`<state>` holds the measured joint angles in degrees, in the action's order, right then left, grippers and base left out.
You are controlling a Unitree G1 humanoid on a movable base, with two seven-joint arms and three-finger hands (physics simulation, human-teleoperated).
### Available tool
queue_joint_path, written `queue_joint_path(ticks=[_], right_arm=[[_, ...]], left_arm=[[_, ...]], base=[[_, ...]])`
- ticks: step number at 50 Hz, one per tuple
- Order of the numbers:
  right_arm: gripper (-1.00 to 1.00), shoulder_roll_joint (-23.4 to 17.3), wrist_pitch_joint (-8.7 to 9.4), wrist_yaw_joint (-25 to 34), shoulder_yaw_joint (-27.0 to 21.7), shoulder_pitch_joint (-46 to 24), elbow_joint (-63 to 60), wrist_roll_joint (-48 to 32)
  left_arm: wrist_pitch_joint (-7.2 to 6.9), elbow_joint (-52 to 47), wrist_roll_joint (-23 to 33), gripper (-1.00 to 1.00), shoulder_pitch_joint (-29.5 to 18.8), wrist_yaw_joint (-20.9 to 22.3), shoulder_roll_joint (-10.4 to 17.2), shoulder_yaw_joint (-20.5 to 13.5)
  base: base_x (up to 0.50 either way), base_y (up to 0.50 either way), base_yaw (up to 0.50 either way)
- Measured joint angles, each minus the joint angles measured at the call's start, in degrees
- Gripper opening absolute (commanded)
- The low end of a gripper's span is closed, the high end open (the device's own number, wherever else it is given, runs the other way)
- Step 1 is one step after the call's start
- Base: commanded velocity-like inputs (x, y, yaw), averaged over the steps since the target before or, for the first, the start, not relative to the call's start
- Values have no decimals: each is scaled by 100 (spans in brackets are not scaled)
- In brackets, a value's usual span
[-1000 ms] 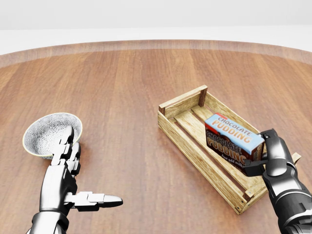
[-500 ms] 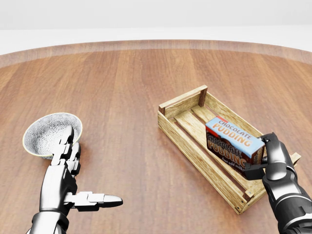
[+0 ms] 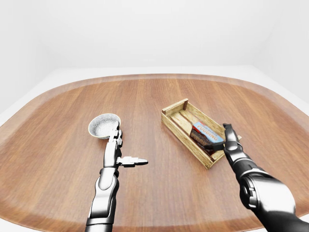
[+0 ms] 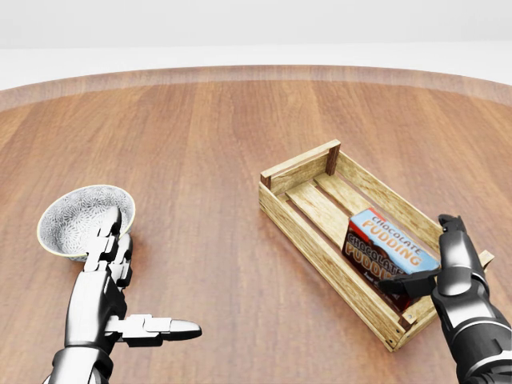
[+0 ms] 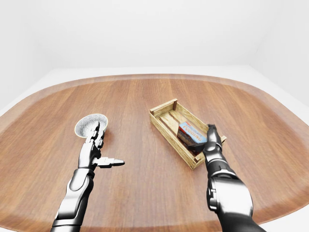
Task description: Pick up the chocolate pudding and put it in the tray.
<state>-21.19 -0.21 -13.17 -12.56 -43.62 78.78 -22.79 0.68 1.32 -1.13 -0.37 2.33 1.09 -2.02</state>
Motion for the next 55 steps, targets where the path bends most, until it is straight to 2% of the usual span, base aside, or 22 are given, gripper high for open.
queue_joint_path(ticks=[23, 41, 55], right_arm=[[100, 2, -27, -69, -36, 29, -5, 38], [100, -194, -478, 108, -37, -170, -63, 335], [100, -371, -479, 231, -22, -380, -123, 613]], left_arm=[[0, 0, 10, 100, -1, 14, -1, -2], [0, -1, -1, 100, 1, -3, -3, -3], [0, -1, -3, 100, 1, -6, -3, -3]], base=[[0, 0, 0], [0, 0, 0], [0, 0, 0]])
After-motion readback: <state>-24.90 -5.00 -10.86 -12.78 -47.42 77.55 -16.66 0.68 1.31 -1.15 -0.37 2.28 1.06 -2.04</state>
